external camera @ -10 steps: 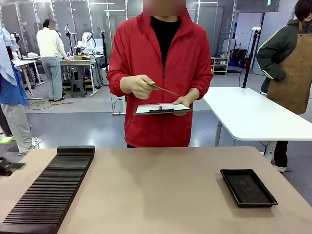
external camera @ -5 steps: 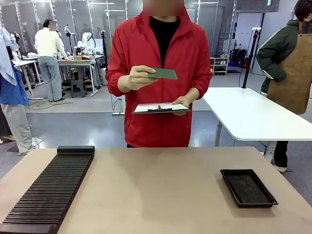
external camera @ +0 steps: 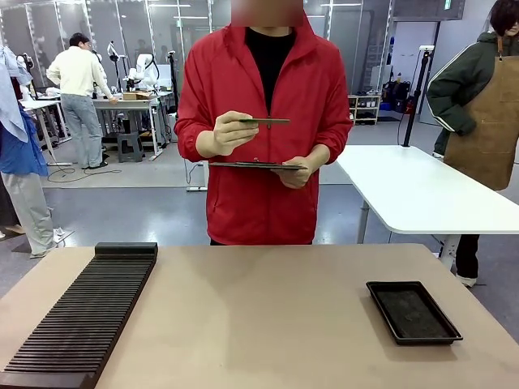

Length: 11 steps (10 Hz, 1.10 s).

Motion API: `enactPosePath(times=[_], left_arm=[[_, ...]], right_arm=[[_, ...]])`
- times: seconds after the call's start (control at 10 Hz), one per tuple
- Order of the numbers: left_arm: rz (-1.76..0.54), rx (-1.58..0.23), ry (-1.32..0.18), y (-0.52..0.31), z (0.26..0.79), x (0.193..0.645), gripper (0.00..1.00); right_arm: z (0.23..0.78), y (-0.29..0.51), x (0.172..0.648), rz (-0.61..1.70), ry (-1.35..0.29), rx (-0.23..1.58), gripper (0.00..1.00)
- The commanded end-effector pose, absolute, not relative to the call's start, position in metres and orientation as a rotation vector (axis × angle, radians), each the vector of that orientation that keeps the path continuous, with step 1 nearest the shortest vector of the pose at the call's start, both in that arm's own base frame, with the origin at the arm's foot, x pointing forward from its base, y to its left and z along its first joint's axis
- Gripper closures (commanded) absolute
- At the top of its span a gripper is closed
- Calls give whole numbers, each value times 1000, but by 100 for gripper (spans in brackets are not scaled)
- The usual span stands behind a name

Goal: Inspect the PCB.
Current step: Pick up the Blank PCB that the human is holding.

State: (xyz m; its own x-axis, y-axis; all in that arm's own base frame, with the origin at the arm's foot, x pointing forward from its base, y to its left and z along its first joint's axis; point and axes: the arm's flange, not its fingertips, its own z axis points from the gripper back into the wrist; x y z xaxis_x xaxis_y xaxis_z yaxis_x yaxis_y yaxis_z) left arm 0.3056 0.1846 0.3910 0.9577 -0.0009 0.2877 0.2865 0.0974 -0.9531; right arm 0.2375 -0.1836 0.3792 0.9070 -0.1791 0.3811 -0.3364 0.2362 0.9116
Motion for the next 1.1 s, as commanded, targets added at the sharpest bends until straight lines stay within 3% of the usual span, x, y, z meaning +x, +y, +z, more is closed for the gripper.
enactPosePath(times=[0.0,1.0], left_arm=[[-217,-1447,-226,184,391,307,0],[-217,-1447,-226,184,391,307,0]], right_arm=[[381,-185,237,118,-466,1351,0],[381,-185,237,118,-466,1351,0]])
